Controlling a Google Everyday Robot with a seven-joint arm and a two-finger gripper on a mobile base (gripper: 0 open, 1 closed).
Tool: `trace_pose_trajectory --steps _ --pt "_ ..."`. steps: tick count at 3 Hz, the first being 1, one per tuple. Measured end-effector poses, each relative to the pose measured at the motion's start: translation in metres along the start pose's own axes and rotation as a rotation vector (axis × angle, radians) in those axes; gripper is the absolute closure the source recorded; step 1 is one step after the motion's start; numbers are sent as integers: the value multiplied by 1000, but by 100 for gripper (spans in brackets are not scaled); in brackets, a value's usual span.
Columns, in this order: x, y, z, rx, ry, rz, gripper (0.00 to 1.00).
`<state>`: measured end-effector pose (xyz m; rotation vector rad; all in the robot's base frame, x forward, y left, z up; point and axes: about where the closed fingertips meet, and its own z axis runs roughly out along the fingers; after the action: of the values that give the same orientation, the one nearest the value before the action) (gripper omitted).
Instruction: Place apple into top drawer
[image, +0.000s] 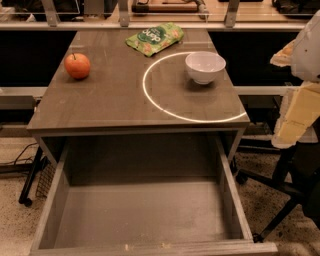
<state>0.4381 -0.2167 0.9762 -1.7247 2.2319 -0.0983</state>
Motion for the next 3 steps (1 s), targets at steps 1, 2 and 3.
trace_pose_trajectory --steps 1,2,3 --pt "0 0 0 0 0 0 0" --pt "-14 -18 15 4 -59 -25 0" --pt "-95 -64 56 25 -233 -146 0"
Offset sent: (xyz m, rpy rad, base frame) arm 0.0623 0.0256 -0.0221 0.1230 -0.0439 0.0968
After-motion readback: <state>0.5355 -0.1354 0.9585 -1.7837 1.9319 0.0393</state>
